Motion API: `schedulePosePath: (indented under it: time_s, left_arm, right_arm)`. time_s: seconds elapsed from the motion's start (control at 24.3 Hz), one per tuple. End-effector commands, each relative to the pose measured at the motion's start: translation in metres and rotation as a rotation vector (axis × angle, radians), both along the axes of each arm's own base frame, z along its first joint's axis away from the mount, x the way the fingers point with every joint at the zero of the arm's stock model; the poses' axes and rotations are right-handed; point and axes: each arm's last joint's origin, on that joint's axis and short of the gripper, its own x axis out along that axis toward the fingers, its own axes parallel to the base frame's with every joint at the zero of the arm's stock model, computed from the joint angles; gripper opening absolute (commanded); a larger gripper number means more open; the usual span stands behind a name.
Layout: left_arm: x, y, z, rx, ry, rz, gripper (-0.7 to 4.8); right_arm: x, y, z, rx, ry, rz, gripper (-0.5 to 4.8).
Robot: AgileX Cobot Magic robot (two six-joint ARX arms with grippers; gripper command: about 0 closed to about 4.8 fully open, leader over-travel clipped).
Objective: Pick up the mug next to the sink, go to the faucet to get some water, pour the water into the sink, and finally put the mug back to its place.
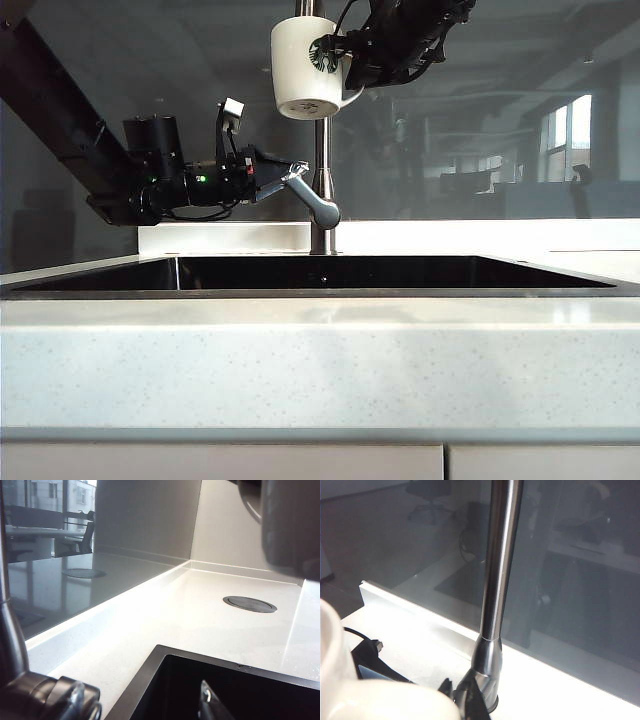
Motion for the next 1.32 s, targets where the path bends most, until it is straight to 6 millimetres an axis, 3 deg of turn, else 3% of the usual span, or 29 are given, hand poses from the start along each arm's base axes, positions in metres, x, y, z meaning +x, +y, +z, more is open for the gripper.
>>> schedulePosePath:
  time_s: [0.04,1.11,1.32]
  left_arm:
    - [-0.0047,-0.0059,0.0062,0.018,-0.050,-0.069,2.86]
    - [-0.0041,-0.0058,0.0065,0.009,-0.053,-0.045,2.86]
    - [0.0022,-0.0041,0.0032,-0.002,-0.109,0.123,2.86]
  right_arm:
    - [-0.0046,-0.0014,0.0216,0.055,-0.096,0.001,-0.05]
    - [-0.0053,-0.0003,0.0214,0.054,-0.092,0.015,-0.05]
    - [-0.0057,-0.0004,0.0221,0.055,-0.093,0.015,-0.05]
